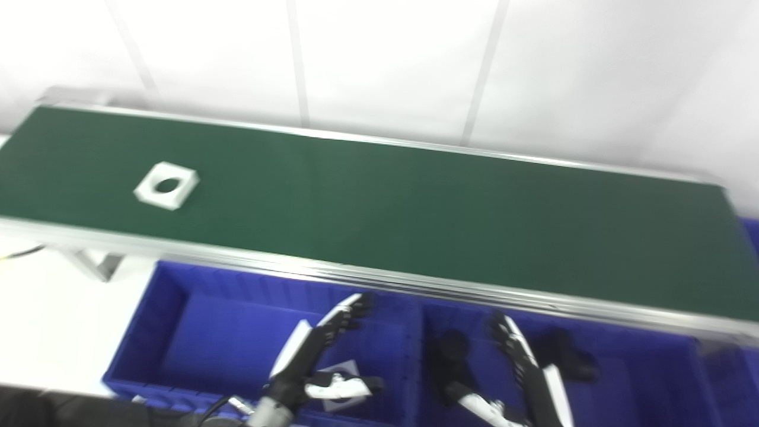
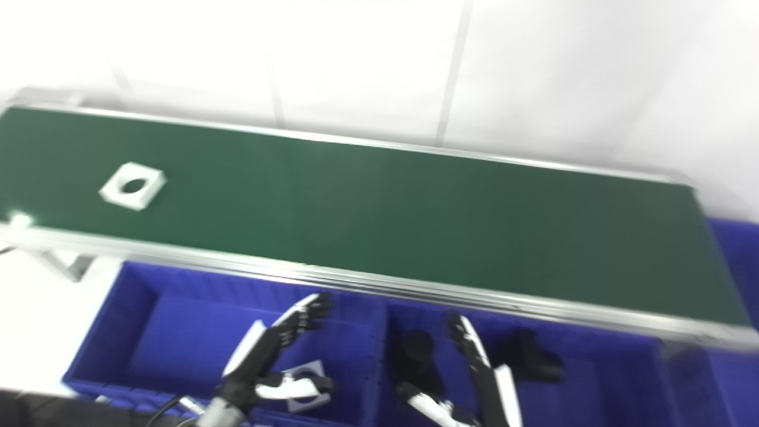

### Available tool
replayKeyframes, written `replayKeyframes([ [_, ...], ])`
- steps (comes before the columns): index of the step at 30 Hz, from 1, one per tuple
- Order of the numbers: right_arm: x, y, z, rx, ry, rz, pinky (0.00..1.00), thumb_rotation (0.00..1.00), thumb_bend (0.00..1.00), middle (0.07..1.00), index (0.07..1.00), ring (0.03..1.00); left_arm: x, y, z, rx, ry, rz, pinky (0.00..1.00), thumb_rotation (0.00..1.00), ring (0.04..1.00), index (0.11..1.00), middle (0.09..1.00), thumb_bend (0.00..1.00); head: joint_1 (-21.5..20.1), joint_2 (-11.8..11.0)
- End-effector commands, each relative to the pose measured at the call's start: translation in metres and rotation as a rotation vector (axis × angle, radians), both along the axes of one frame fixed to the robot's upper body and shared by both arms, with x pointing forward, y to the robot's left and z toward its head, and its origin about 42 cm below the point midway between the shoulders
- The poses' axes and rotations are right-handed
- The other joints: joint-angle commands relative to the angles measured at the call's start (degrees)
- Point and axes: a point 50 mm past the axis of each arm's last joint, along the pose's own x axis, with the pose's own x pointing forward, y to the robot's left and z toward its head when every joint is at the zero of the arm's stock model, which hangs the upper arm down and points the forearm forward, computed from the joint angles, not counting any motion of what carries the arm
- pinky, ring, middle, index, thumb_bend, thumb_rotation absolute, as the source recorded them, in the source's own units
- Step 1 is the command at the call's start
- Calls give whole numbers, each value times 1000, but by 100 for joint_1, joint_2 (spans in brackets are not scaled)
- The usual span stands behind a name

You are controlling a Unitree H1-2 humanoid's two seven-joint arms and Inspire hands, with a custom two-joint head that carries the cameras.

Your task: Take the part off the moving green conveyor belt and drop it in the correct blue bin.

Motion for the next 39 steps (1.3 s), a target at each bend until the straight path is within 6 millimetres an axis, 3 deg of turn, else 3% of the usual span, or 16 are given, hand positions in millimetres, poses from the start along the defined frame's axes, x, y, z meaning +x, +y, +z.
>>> replayKeyframes([
  [1, 5, -1, 7, 24, -78, 0, 905, 333, 650, 917, 951, 914, 11, -2, 10, -12, -80, 12, 800, 463, 842, 868, 862, 837, 39, -34],
  [5, 9, -3, 2, 28, -72, -4, 893, 336, 635, 922, 955, 912, 16, -3, 16, -44, -93, 6, 813, 421, 846, 865, 861, 835, 126, -167],
  [10, 13, -4, -1, 31, -72, 1, 918, 321, 610, 933, 962, 932, 27, 2, 38, -109, -150, 18, 805, 418, 846, 863, 862, 855, 135, -239],
  [15, 17, -2, -2, 31, -63, -3, 950, 342, 614, 932, 963, 948, 48, 16, 78, -131, -304, 42, 799, 469, 839, 855, 851, 878, 115, -293],
  [19, 20, 0, -4, 36, -71, -3, 939, 347, 610, 923, 962, 934, 63, 26, 106, -151, -400, 43, 813, 448, 846, 861, 864, 860, 83, -299],
  [24, 24, 3, -5, 33, -84, 3, 937, 351, 605, 917, 961, 928, 81, 52, 141, -97, -537, 48, 829, 443, 861, 876, 877, 815, -15, -294],
  [31, 27, 8, -5, 58, -104, -1, 911, 305, 615, 917, 946, 915, 103, 89, 162, 20, -580, 71, 864, 492, 887, 909, 903, 813, -230, -236],
  [39, 28, 12, -4, 62, -138, 2, 848, 340, 671, 878, 912, 863, 140, 129, 180, 141, -588, 82, 851, 439, 893, 920, 912, 774, -652, -94],
])
